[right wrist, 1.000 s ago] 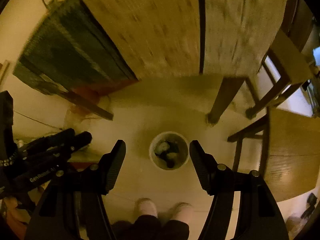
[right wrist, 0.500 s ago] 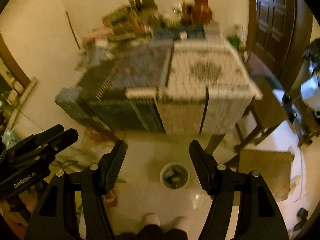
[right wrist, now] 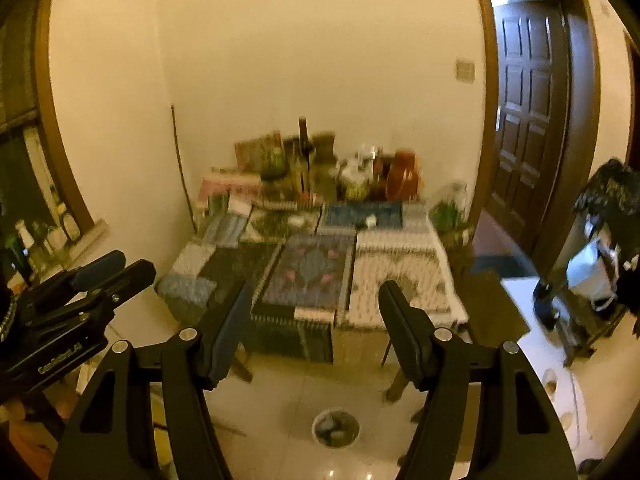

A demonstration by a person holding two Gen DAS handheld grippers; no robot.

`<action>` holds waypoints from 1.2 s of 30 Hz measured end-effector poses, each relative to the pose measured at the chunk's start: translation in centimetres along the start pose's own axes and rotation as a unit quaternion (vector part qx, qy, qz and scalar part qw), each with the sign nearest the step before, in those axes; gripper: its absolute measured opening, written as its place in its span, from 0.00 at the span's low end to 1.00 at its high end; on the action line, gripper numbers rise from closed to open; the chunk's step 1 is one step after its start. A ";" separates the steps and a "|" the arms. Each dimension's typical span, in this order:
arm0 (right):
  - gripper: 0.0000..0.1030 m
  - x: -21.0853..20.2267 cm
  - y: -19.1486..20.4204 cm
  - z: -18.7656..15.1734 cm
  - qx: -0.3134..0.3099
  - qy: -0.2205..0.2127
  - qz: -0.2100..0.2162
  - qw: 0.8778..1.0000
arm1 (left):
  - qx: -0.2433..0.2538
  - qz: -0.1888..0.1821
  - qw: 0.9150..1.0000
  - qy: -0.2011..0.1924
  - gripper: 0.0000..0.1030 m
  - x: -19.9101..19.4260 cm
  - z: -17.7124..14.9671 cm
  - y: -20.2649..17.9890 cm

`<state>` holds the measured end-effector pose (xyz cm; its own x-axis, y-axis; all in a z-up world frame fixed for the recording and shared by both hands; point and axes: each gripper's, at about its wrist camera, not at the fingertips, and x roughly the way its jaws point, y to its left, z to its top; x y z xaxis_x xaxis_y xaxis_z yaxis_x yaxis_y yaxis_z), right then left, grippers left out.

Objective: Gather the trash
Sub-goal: 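Raise both open tools from the bin back toward the table, then move both open tools toward the small dark bottle and clear plastic container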

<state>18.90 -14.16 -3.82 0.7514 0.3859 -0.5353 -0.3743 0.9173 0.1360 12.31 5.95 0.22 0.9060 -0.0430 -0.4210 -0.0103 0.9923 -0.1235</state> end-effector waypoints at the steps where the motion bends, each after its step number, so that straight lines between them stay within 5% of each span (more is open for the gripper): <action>1: 0.61 -0.7 0.3 0.4 -0.002 -0.013 -0.003 1.000 | 0.004 -0.001 1.000 -0.009 0.57 -0.7 0.4 0.1; 5: 0.65 -2.7 1.0 1.3 -0.003 -0.057 -0.014 0.998 | 0.013 0.000 0.999 -0.040 0.67 -2.7 1.6 0.7; 10: 0.81 -3.1 1.2 1.7 -0.003 -0.075 -0.028 0.997 | 0.007 0.017 0.998 -0.060 0.92 -3.0 2.6 1.9; 13: 0.90 -2.4 1.0 2.0 0.003 -0.085 -0.043 0.995 | 0.008 0.029 0.997 -0.070 0.92 -2.2 2.9 2.4; 23: 0.90 2.4 -2.2 4.6 0.011 -0.080 -0.030 0.996 | -0.007 0.063 0.996 -0.060 0.92 5.0 4.9 2.7; 36: 0.90 8.6 -9.0 11.5 -0.024 -0.084 0.002 0.996 | -0.035 0.085 0.993 -0.072 0.92 15.9 11.0 -1.6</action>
<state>34.91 -17.97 -0.07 0.8279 0.4050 -0.3879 -0.4009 0.9111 0.0957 31.40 4.96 3.61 0.9396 0.1462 -0.3096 -0.1928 0.9732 -0.1253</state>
